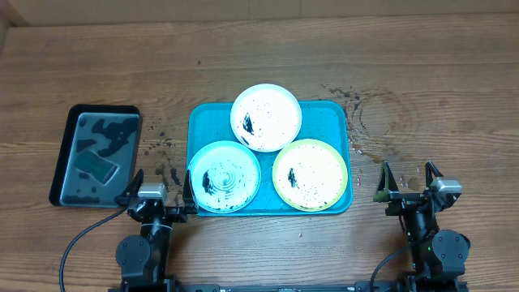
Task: Clean dirty plates on tray and stack at the side
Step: 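Move the left gripper toward the black water basin, then grasp the green sponge in the basin with the left gripper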
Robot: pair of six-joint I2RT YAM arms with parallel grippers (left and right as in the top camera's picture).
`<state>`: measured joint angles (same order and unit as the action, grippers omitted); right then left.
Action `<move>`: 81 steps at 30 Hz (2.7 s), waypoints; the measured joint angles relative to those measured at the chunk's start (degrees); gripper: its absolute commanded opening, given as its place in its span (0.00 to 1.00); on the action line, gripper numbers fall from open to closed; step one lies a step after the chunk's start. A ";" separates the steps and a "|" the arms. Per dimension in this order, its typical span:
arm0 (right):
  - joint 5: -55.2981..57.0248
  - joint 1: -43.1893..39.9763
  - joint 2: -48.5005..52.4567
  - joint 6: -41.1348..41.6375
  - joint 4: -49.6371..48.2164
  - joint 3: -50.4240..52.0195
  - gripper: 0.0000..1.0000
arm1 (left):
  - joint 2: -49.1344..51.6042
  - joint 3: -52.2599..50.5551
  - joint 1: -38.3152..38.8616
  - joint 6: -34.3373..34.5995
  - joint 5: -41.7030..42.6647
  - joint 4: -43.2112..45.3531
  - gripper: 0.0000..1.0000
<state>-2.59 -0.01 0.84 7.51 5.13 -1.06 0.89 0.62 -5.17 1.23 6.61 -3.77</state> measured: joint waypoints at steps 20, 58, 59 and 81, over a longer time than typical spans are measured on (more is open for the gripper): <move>0.00 0.00 -0.11 -0.02 -0.07 0.00 1.00 | 7.58 14.88 0.00 3.80 7.02 10.95 1.00; 0.00 0.00 -0.22 0.00 0.02 0.00 1.00 | 98.84 79.03 -24.98 30.21 -9.84 -51.12 1.00; 0.02 0.00 -0.22 0.02 0.00 0.00 1.00 | 100.59 79.03 -24.98 30.40 -9.79 -51.10 1.00; 0.00 0.00 -0.22 -0.02 0.00 0.00 1.00 | 114.49 79.03 -25.11 29.38 -9.05 -48.87 0.77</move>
<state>-2.59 -0.01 0.62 7.49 5.13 -1.06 115.37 79.66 -30.28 30.61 -2.44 -52.64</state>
